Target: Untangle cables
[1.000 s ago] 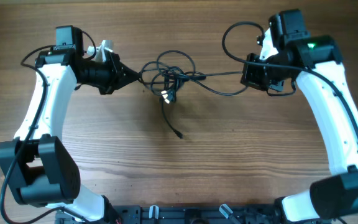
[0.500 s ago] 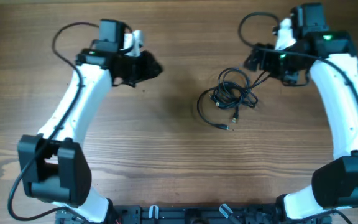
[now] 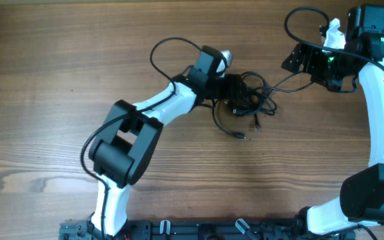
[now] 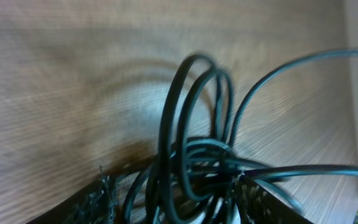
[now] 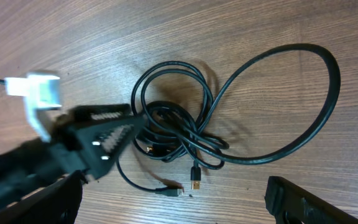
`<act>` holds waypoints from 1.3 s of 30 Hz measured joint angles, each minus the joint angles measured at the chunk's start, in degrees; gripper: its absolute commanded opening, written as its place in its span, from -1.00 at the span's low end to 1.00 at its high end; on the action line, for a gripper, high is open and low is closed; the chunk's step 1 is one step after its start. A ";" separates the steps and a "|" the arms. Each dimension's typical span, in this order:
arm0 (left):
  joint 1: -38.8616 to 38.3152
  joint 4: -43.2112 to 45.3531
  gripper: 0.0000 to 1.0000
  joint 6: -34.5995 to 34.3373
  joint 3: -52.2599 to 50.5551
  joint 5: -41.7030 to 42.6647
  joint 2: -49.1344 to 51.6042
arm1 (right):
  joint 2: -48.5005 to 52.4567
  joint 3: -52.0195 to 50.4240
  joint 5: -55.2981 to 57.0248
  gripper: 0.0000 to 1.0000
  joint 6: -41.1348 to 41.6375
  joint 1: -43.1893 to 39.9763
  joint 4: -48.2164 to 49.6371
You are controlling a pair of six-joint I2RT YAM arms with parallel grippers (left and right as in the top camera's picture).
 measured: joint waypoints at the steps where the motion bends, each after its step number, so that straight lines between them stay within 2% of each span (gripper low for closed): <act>1: -0.81 0.00 0.14 -0.20 0.00 0.00 1.31 | 0.00 0.00 0.00 0.93 -0.02 0.00 0.00; 2: -1.40 -0.02 -0.04 -0.24 0.00 0.00 2.03 | 0.00 0.00 -0.02 0.93 -0.02 0.00 -0.02; 4: -2.51 -0.85 -0.56 -0.37 0.00 -0.22 2.82 | 0.00 0.00 -0.04 0.93 -0.02 0.00 -0.17; 6: -3.02 -3.39 -0.88 -0.48 0.09 -0.44 2.93 | 0.00 0.02 -0.28 0.93 -0.02 0.00 -0.22; 7: -3.06 -4.74 -0.92 -0.81 0.11 -0.35 2.95 | 0.00 0.02 -0.48 0.92 -0.02 0.00 -0.22; 9: -2.84 -5.14 -0.92 -0.79 0.11 -0.11 2.95 | 0.00 0.00 -2.38 0.88 -0.87 0.00 -0.22; 14: 3.04 -8.68 -0.92 -0.74 0.09 5.29 1.18 | 0.00 0.02 -10.51 0.57 -6.67 1.27 -0.17; 19: 13.29 -21.92 -0.92 -2.32 0.11 8.70 -10.84 | 0.00 0.02 -12.46 0.18 -14.64 10.78 0.68; 22: 15.13 -27.23 -0.92 -3.02 0.09 13.75 -12.20 | 0.00 0.02 -12.13 0.07 -17.00 16.50 4.52; 26: 15.28 -29.44 -0.92 -3.19 0.04 20.04 -12.20 | 0.00 0.02 -9.14 -0.14 -17.59 20.33 5.92; 29: 16.59 -29.86 -0.92 -3.19 0.04 24.02 -12.20 | 0.00 0.02 -8.04 -0.20 -19.34 22.05 5.88; 37: 19.19 -32.65 -0.92 -3.39 0.04 27.82 -12.20 | 2.14 0.02 -2.84 -0.08 -21.18 26.73 5.44; 39: 19.19 -32.65 -0.92 -3.39 0.04 28.26 -12.20 | 5.33 0.00 -1.95 -0.51 -21.18 27.89 5.57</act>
